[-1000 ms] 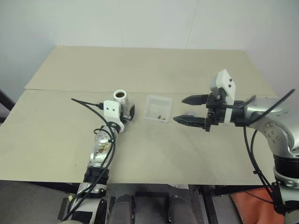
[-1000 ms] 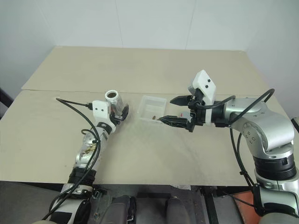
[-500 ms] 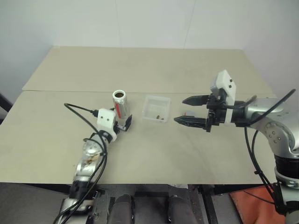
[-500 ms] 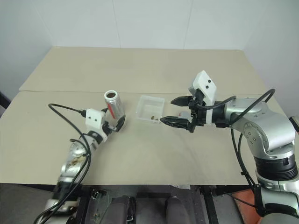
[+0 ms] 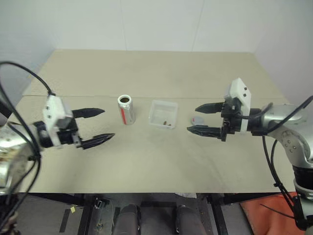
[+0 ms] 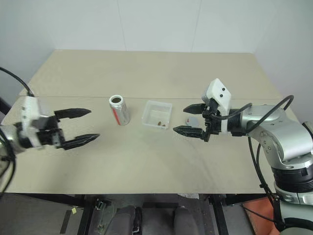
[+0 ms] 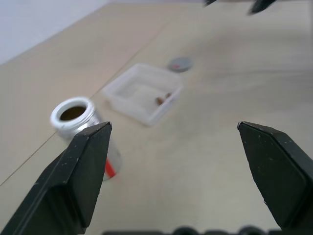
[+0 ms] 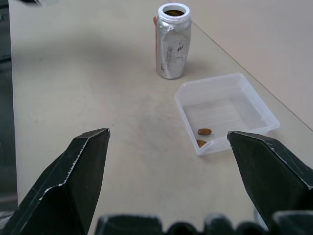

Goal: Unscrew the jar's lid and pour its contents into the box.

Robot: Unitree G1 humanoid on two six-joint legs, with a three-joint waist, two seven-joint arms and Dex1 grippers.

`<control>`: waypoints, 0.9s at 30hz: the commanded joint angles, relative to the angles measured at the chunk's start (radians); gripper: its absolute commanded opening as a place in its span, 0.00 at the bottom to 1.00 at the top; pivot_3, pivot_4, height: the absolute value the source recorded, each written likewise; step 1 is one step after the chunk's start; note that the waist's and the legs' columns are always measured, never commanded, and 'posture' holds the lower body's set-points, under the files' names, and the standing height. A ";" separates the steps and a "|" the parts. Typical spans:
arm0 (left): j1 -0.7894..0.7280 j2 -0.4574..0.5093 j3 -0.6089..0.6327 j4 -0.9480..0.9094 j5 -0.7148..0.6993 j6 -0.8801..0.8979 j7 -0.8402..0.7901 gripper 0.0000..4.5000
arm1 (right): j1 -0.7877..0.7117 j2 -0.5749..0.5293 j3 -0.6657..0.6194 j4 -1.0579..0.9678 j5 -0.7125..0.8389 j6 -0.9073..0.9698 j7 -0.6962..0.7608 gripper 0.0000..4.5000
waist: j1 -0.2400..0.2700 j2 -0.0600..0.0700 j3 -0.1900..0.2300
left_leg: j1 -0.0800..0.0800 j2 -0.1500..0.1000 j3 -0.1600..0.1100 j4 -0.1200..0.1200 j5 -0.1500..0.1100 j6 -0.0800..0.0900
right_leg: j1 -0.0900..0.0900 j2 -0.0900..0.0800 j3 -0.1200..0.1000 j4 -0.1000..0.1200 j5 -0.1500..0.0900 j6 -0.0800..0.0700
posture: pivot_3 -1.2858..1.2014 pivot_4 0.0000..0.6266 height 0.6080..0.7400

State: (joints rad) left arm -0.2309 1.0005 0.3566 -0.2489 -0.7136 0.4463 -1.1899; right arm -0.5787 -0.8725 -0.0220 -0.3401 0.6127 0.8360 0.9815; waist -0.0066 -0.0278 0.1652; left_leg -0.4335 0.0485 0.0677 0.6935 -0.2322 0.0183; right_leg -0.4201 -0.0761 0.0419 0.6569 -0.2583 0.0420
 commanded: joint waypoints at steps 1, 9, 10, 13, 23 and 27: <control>-0.055 0.036 0.049 0.030 -0.061 0.026 -0.055 0.99 | -0.001 -0.023 -0.048 -0.018 0.002 -0.047 0.019 1.00 | -0.002 0.000 0.000 | 0.000 0.000 0.000 0.000 0.000 0.000 | 0.000 0.000 0.000 0.000 0.000 0.000 | 0.52 0.24 1.00; -0.089 0.016 0.034 0.041 -0.065 0.034 -0.054 0.99 | 0.009 -0.042 -0.046 -0.017 -0.007 -0.069 0.030 1.00 | -0.005 0.000 0.000 | 0.000 0.000 0.001 0.000 0.000 0.000 | 0.000 0.000 0.000 0.000 0.000 0.000 | 0.52 0.24 1.00; -0.089 0.011 0.031 0.036 -0.065 0.034 -0.051 0.99 | 0.010 -0.045 -0.046 -0.017 -0.007 -0.072 0.031 1.00 | -0.005 0.000 0.000 | 0.000 0.000 0.001 0.000 0.000 0.000 | 0.000 0.000 0.001 0.000 0.000 0.000 | 0.52 0.24 1.00; -0.087 0.000 0.027 0.030 -0.060 0.035 -0.050 0.99 | 0.014 -0.051 -0.049 -0.018 -0.006 -0.080 0.035 1.00 | -0.005 0.000 0.000 | 0.000 0.000 0.001 0.000 0.000 0.000 | 0.000 0.000 0.001 0.000 0.000 0.000 | 0.52 0.24 1.00; -0.076 -0.012 0.033 0.012 -0.069 0.048 -0.047 0.99 | 0.029 -0.056 -0.053 -0.030 -0.006 -0.102 0.041 1.00 | -0.005 0.000 0.000 | 0.000 0.000 0.001 0.000 0.000 0.000 | 0.000 0.000 0.001 0.000 0.000 0.000 | 0.52 0.24 1.00; -0.071 -0.017 0.033 0.008 -0.069 0.049 -0.047 0.99 | 0.036 -0.052 -0.050 -0.033 -0.009 -0.109 0.037 1.00 | -0.005 0.000 0.000 | 0.000 0.000 0.001 0.000 0.000 0.000 | 0.000 0.000 0.001 0.000 0.000 0.000 | 0.52 0.24 1.00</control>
